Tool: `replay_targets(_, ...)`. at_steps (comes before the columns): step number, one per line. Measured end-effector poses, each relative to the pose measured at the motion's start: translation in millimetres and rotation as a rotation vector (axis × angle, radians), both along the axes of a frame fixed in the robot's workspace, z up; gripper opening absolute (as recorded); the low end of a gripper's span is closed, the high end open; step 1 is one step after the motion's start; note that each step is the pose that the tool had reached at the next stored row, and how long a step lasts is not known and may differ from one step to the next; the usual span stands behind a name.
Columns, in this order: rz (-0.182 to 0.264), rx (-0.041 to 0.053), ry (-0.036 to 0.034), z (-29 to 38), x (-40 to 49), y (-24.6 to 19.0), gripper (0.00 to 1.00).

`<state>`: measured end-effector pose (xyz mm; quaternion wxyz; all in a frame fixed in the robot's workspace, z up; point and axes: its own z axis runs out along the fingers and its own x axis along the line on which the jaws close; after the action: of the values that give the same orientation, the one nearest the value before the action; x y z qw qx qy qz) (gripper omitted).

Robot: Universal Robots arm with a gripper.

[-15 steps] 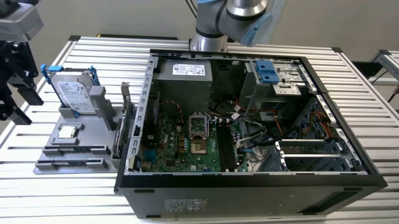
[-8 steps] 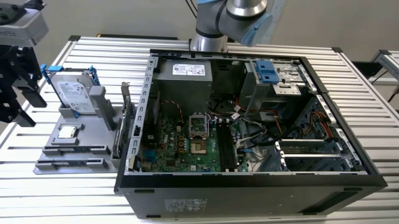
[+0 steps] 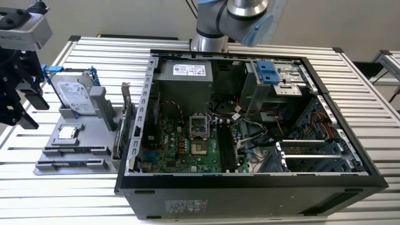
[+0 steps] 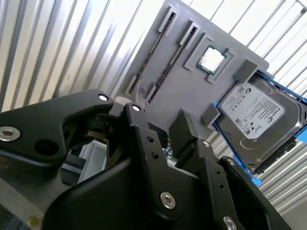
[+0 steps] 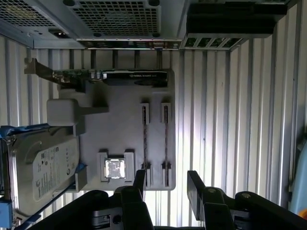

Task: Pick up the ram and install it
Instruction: 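Pick up the ram and move it above insertion slot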

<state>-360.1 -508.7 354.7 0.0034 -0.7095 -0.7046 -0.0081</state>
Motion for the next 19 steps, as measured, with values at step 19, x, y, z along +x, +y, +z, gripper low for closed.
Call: replay_targets(19, 0.002, -0.0033, 0.0, -15.2, 0.2, 0.2, 1.0)
